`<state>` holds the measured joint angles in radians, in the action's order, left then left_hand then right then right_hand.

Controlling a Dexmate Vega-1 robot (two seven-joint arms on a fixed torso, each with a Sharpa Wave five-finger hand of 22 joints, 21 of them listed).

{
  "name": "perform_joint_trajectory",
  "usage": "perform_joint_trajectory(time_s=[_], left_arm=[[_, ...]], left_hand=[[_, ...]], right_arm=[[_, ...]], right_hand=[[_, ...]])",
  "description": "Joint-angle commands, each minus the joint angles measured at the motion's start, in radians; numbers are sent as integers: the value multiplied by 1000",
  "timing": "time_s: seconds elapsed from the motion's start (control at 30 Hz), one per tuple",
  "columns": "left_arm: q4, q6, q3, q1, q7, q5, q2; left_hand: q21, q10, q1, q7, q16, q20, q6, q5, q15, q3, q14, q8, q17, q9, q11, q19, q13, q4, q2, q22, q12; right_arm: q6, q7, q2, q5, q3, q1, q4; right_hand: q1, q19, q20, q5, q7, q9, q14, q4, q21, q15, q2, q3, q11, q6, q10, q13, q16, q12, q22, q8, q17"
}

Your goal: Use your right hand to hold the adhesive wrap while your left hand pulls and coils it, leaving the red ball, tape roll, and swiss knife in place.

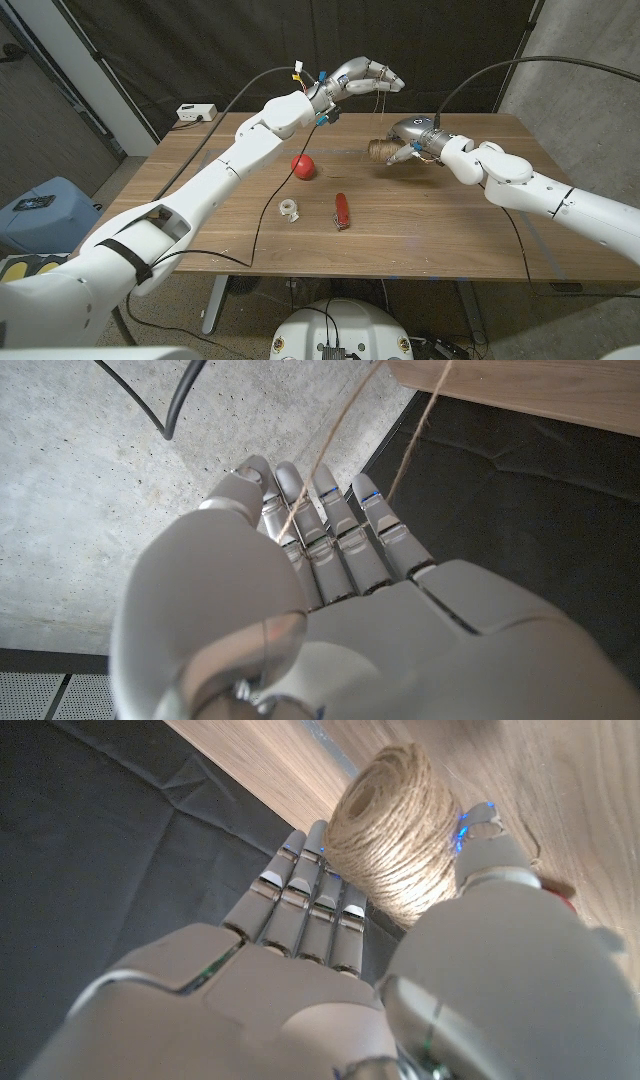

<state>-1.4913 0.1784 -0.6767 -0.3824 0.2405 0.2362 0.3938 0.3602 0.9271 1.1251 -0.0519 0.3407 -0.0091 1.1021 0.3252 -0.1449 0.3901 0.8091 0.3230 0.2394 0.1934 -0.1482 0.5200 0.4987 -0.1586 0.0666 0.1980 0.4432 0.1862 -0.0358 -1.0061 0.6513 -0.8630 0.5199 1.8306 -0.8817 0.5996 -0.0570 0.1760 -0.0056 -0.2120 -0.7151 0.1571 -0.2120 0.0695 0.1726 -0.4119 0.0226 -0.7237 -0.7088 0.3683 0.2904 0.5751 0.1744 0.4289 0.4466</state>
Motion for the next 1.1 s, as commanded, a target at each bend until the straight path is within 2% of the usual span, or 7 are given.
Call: perform_joint_trajectory(time_s=[0.03,0.63,0.77,1.1], left_arm=[[24,1,0,11,-7,-7,-6],[63,3,3,24,-19,-15,-16],[71,2,2,28,-19,-16,-19],[71,-15,-2,32,-27,-26,-19]], left_hand=[[3,5,6,-2,0,1,6,6,-8,-2,3,7,4,4,-10,2,3,-3,6,2,-7],[5,4,7,-10,-3,1,5,7,-5,-3,1,4,7,5,-11,-1,10,-3,5,2,-10],[6,5,5,-9,-6,2,5,8,-6,-3,-1,4,6,5,-17,-2,11,-1,5,1,-12],[6,5,6,-6,-7,3,3,9,-5,-4,-1,3,8,5,-13,-4,11,-2,6,1,-15]], right_arm=[[-21,11,-14,-3,13,16,31],[-22,27,-61,0,40,56,86],[-23,33,-73,-4,49,68,98],[-9,52,-104,10,69,93,131]], right_hand=[[-118,8,-38,5,-114,-3,-11,0,-1,154,-131,2,125,-123,-130,5,-1,1,6,5,2],[-121,8,-39,6,-114,-3,-13,0,-1,154,-132,1,124,-124,-128,7,-7,-2,6,4,2],[-121,9,-38,6,-114,-3,-14,0,-1,154,-132,1,121,-124,-129,5,-8,-3,6,4,2],[-123,9,-39,6,-114,-3,-16,0,-1,154,-133,3,124,-127,-133,4,-9,-4,6,4,4]])
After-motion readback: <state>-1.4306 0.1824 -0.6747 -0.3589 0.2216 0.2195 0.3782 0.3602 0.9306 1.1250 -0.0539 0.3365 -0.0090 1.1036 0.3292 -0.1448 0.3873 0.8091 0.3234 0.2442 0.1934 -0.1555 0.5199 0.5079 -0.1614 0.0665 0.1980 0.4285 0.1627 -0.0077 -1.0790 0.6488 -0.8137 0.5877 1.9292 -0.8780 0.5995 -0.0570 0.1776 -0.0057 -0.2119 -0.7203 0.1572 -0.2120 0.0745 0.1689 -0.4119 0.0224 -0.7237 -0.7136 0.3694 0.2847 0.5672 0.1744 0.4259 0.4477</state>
